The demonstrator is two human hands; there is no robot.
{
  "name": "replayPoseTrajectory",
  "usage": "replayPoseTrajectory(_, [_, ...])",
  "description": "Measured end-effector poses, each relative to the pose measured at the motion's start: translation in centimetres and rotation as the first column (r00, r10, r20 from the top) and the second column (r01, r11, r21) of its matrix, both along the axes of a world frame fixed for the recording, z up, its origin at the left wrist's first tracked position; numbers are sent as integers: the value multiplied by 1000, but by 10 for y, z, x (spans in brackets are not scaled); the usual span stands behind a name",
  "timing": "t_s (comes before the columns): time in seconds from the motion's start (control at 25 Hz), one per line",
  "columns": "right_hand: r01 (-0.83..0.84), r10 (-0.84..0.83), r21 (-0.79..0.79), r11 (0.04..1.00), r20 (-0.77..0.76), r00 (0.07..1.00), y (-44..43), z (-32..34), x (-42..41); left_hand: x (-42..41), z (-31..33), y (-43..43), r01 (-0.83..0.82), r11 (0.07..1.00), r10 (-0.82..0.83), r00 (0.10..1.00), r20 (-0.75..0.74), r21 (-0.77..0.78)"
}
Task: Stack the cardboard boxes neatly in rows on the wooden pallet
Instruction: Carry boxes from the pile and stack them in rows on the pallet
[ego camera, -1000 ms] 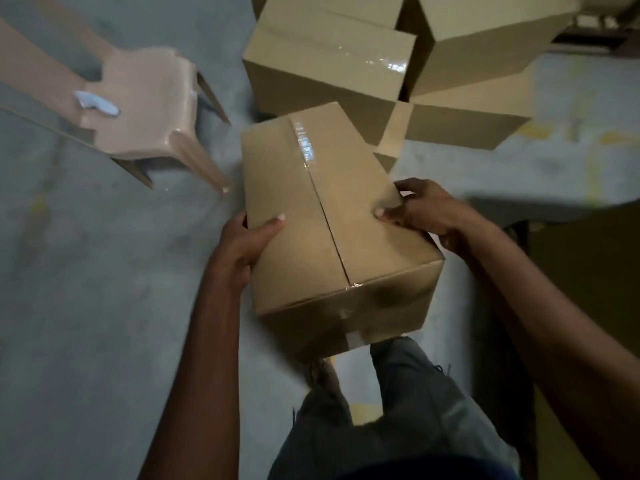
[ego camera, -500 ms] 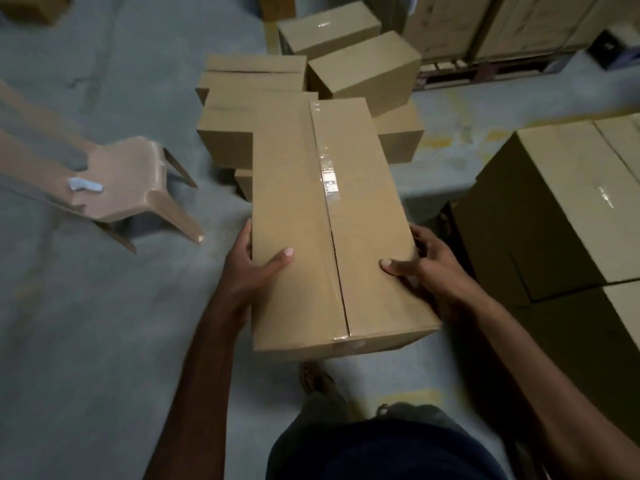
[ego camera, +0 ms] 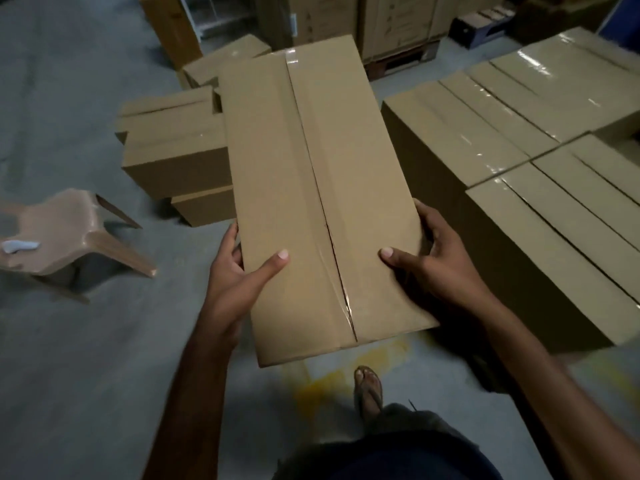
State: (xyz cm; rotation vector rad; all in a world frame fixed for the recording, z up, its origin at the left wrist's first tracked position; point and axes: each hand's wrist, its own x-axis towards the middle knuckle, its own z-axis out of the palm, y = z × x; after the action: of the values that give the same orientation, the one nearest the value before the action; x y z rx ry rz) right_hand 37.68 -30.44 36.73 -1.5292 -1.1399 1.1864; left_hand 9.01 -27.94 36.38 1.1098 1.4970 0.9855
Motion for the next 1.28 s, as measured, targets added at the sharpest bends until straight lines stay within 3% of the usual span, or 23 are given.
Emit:
replayPoseTrajectory(0.24, [249, -248, -11, 968, 52, 967, -172, -19, 14, 41, -11, -108, 215, 975, -217, 976, 30, 50])
replayPoseTrajectory(0.4, [435, -425, -78, 897, 117, 898, -295, -13, 30, 75, -18, -176, 435, 900, -433, 901, 36, -42])
replayPoseTrajectory(0.64, [728, -708, -179, 662, 169, 686, -451, -13, 76, 184, -22, -251, 753, 637, -759, 650, 39, -164])
replayPoseTrajectory(0.8, [834, -841, -238, 498, 101, 531, -527, -16, 117, 276, -24, -291, 872, 453, -884, 466, 34, -186])
replayPoseTrajectory(0.96, [879, -887, -223, 421, 104, 451, -588, -21, 180, 367, -30, -332, 926, 323, -943, 333, 17, -196])
replayPoseTrajectory(1.04, [873, -874, -213, 439, 124, 470, -604, -24, 221, 407, -38, -348, 929, 319, -945, 328, 15, -186])
replayPoseTrajectory(1.28, [872, -869, -111, 477, 91, 487, -616, -9, 356, 531, -26, -363, 904, 426, -904, 426, 24, -27])
